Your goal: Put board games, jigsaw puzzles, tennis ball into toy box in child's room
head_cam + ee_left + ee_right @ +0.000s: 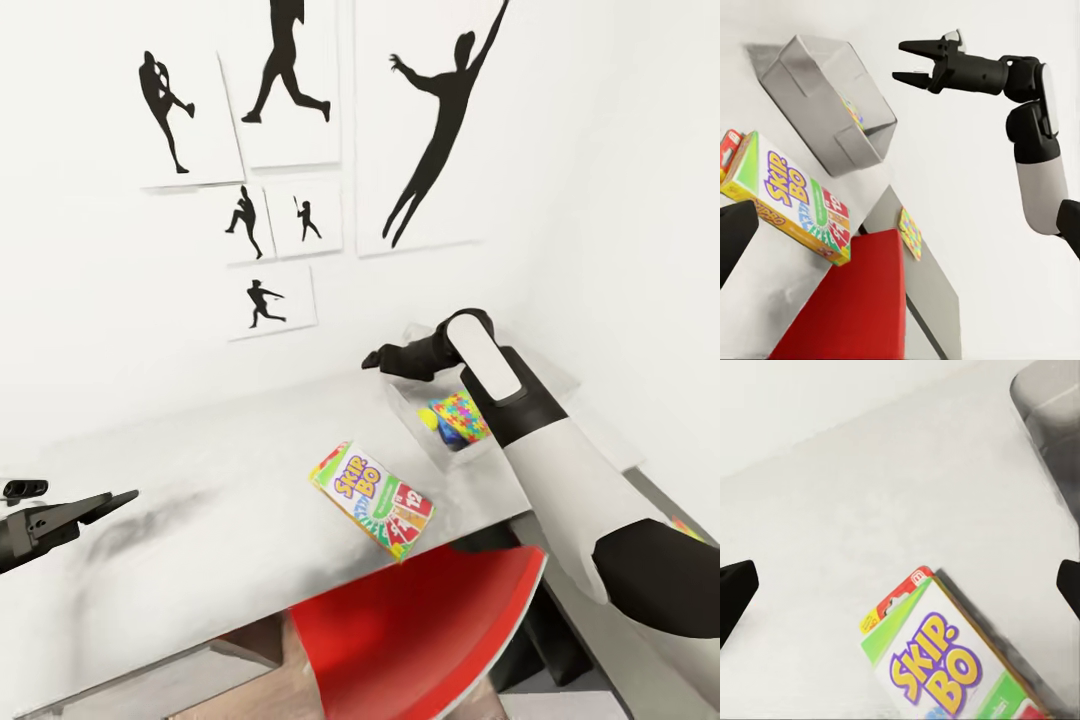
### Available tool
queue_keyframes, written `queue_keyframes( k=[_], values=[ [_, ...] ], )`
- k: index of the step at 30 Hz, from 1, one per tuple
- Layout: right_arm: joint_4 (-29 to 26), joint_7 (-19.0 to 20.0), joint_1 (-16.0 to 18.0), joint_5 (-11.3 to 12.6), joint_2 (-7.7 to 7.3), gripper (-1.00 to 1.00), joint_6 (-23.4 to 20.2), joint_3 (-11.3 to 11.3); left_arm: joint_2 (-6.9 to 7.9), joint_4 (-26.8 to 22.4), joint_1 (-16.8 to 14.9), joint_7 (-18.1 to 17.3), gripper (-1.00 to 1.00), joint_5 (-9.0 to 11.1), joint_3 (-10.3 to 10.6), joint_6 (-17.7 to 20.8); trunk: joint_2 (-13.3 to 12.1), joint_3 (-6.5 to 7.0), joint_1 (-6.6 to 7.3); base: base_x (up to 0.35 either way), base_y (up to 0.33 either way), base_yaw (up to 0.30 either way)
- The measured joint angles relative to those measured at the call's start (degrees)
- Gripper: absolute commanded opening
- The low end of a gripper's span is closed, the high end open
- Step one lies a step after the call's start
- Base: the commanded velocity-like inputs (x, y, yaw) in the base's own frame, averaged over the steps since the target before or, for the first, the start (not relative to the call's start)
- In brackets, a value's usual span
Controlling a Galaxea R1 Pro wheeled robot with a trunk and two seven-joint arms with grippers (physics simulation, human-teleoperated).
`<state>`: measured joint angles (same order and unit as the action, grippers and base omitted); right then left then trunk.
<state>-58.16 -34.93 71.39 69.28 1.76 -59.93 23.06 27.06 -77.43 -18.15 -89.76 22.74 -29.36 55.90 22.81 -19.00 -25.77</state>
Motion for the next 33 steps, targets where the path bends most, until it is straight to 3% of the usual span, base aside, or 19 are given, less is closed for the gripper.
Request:
queue_keyframes(
  k=[15, 25, 29, 33],
  values=[
    [3.0, 0.19, -0.08, -0.28, -0.11, 1.0, -0.01, -0.01, 0.0, 0.0, 0.0, 0.0, 1.0, 0.08, 0.0, 0.0, 0.0, 1.41, 0.02, -0.059, 0.004, 0.084],
    [9.02, 0.5, -0.25, -0.47, 0.05, 1.0, -0.03, 0.02, 0.0, 0.01, -0.01, 0.0, 1.0, 0.09, 0.01, 0.0, 0.0, 1.73, 0.02, -0.002, 0.0, 0.021],
    [10.3, 1.78, -0.68, -1.72, 0.22, 1.0, 1.25, 1.3, -0.32, -1.28, 0.02, 0.0, 1.0, 1.41, -0.56, 1.28, 0.0, 1.73, 0.02, 0.0, 0.0, 0.0],
    [10.92, 1.14, -0.7, -1.18, 0.81, 1.0, 0.83, 2.42, -0.51, -2.48, 0.06, -0.01, 1.0, 2.72, -0.62, 0.87, 0.01, 1.73, 0.01, -0.059, 0.0, 0.0]
  ],
)
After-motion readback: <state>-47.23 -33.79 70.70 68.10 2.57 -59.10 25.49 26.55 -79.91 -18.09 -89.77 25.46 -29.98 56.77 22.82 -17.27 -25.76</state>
